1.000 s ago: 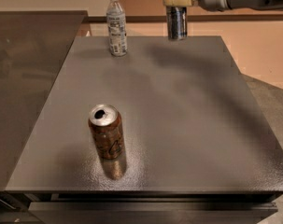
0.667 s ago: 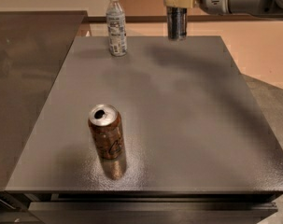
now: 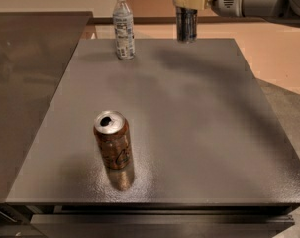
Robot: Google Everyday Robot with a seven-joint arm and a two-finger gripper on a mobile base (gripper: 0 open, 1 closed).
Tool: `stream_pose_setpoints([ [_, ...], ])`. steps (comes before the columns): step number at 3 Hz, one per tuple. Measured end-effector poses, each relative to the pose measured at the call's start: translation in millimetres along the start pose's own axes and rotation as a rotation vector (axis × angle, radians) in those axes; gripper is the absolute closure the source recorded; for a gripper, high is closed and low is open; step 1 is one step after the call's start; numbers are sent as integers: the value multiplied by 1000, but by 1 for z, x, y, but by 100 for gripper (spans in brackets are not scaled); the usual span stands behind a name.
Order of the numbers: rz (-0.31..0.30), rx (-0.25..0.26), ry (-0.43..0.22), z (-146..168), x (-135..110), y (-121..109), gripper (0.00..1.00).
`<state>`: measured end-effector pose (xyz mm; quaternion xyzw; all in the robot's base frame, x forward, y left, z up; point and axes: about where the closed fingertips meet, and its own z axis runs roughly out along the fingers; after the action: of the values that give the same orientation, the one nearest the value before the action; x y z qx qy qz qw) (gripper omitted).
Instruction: Place redbull can upright
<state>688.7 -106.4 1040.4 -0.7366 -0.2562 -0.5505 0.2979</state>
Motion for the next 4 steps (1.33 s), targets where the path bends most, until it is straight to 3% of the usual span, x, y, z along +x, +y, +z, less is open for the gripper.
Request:
stream_pose_setpoints([
  [2,-55,51,10,4,-21,10,100],
  [4,-152,120,77,7,-42,20,100],
])
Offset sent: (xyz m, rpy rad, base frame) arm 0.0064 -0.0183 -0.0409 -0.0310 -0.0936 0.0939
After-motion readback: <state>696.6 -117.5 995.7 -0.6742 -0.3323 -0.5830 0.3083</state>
